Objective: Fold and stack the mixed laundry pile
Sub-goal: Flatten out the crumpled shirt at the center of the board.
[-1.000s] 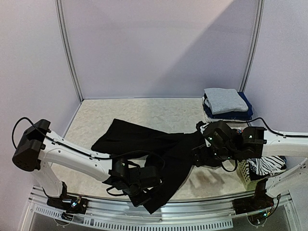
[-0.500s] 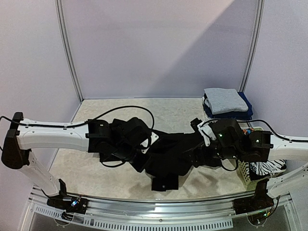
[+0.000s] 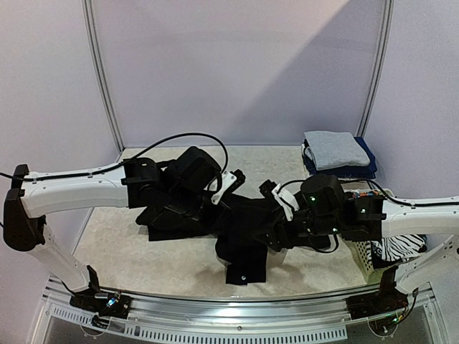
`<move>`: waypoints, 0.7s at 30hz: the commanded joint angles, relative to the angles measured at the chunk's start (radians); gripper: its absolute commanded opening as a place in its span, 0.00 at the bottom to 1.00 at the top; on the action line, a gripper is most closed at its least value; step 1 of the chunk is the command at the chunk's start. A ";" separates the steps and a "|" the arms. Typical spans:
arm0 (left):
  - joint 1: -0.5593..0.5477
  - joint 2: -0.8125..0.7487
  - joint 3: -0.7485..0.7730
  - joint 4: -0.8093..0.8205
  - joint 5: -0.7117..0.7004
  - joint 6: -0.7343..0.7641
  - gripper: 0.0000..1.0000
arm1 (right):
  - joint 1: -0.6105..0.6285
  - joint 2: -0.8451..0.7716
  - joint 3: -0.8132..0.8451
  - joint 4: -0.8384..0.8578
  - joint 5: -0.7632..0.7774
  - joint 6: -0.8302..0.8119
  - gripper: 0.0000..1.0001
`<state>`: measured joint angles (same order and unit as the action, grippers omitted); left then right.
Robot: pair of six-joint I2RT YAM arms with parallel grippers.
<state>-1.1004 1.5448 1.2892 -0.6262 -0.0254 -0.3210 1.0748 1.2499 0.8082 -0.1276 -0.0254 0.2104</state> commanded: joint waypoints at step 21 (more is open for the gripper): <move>0.230 -0.109 -0.164 0.081 -0.419 -0.024 0.73 | -0.001 -0.148 0.161 -0.292 0.407 -0.017 0.00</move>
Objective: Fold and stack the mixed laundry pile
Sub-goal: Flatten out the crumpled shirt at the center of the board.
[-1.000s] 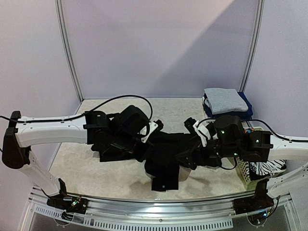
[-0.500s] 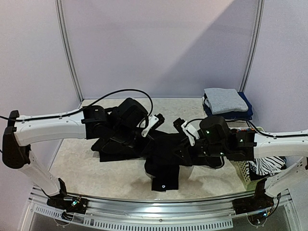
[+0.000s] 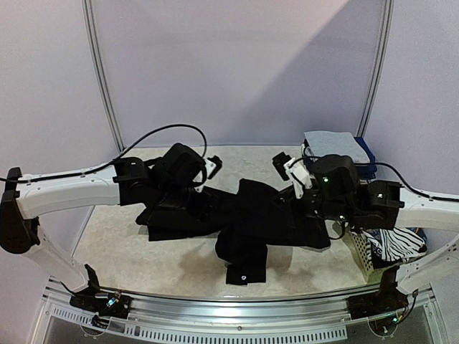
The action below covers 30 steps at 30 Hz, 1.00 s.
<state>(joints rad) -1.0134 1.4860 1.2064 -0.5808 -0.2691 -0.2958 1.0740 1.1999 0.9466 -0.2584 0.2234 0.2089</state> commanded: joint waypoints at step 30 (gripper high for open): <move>0.400 0.036 -0.395 0.235 -0.221 -0.252 0.46 | -0.014 -0.256 -0.027 -0.293 0.320 -0.032 0.00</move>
<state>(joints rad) -0.6529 1.4956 0.7784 -0.3573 -0.4778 -0.5690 1.0687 0.9577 0.9039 -0.5396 0.5140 0.1894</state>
